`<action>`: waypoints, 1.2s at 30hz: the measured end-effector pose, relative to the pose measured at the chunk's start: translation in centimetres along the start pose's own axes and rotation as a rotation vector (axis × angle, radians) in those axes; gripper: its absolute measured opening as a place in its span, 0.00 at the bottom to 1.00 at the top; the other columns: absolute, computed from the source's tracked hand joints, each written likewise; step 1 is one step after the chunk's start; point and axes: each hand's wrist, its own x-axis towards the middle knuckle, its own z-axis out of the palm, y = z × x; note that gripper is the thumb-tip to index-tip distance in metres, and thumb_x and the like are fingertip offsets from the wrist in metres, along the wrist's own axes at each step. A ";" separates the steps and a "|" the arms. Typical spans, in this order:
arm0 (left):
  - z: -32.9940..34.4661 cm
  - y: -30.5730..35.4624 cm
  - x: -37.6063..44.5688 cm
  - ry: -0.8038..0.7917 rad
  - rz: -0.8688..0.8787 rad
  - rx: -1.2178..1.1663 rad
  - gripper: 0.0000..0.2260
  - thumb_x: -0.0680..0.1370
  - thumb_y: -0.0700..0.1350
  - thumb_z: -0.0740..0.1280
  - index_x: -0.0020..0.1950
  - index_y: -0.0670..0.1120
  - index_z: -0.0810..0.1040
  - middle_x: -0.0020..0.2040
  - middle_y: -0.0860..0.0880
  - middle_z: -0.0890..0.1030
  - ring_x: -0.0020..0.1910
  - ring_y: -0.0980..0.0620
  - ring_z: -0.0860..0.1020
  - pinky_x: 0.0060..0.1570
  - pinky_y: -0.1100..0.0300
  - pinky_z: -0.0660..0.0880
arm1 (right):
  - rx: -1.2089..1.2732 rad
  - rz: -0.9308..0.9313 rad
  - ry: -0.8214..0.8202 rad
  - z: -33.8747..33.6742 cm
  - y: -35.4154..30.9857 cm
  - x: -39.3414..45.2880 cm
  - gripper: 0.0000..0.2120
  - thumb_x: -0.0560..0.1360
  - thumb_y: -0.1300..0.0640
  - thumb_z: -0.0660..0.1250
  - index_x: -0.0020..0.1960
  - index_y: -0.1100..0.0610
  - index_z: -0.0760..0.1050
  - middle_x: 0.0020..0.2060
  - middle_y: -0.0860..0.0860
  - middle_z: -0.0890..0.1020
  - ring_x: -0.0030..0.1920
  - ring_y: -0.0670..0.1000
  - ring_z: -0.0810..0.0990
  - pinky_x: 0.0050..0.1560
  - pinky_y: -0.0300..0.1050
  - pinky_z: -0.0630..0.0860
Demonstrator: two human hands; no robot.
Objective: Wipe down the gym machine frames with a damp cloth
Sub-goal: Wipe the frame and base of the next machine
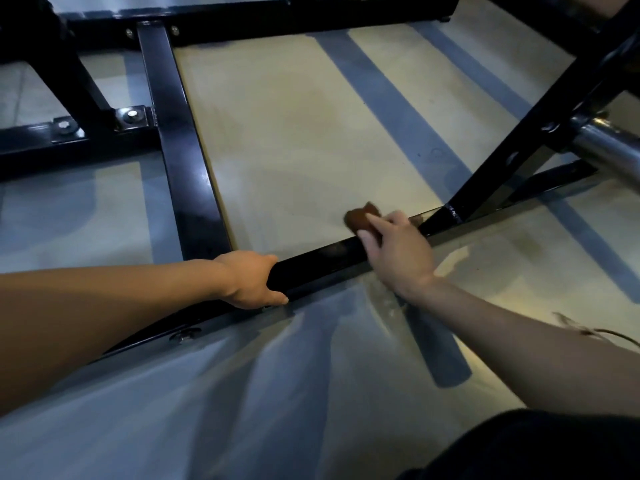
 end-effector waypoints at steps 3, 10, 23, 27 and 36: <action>-0.1 -0.1 0.1 0.009 0.002 0.014 0.28 0.75 0.69 0.68 0.66 0.51 0.72 0.50 0.52 0.77 0.51 0.47 0.79 0.50 0.54 0.78 | 0.079 -0.248 -0.058 2.1 -5.1 -3.3 0.19 0.81 0.44 0.66 0.69 0.47 0.79 0.59 0.52 0.79 0.56 0.58 0.81 0.49 0.53 0.82; 0.2 -0.3 -0.1 -0.017 -0.009 -0.005 0.29 0.76 0.69 0.68 0.66 0.50 0.71 0.52 0.50 0.78 0.52 0.45 0.79 0.53 0.51 0.79 | -0.127 -0.208 0.070 0.2 4.2 -1.8 0.23 0.81 0.39 0.60 0.71 0.47 0.78 0.58 0.53 0.80 0.53 0.61 0.82 0.47 0.54 0.81; 1.8 -2.4 -0.4 0.093 0.040 0.155 0.28 0.72 0.70 0.69 0.56 0.50 0.67 0.43 0.52 0.77 0.55 0.48 0.77 0.80 0.45 0.46 | -0.007 -0.529 -0.199 1.8 -1.9 -4.0 0.24 0.82 0.42 0.60 0.76 0.47 0.73 0.64 0.53 0.75 0.57 0.57 0.80 0.45 0.52 0.82; 1.3 -2.7 -0.4 0.027 0.059 0.100 0.32 0.73 0.68 0.71 0.65 0.48 0.68 0.43 0.52 0.77 0.56 0.47 0.78 0.81 0.46 0.48 | -0.101 -0.323 -0.031 0.1 5.5 -2.0 0.24 0.82 0.43 0.62 0.75 0.49 0.74 0.63 0.56 0.75 0.53 0.61 0.82 0.47 0.54 0.81; 0.9 -1.7 -1.0 0.120 0.029 0.132 0.33 0.73 0.66 0.72 0.66 0.44 0.71 0.61 0.45 0.81 0.65 0.44 0.76 0.79 0.52 0.54 | 0.002 -0.400 -0.214 2.1 -5.6 -4.9 0.25 0.84 0.42 0.59 0.80 0.46 0.65 0.67 0.53 0.70 0.59 0.55 0.78 0.49 0.52 0.81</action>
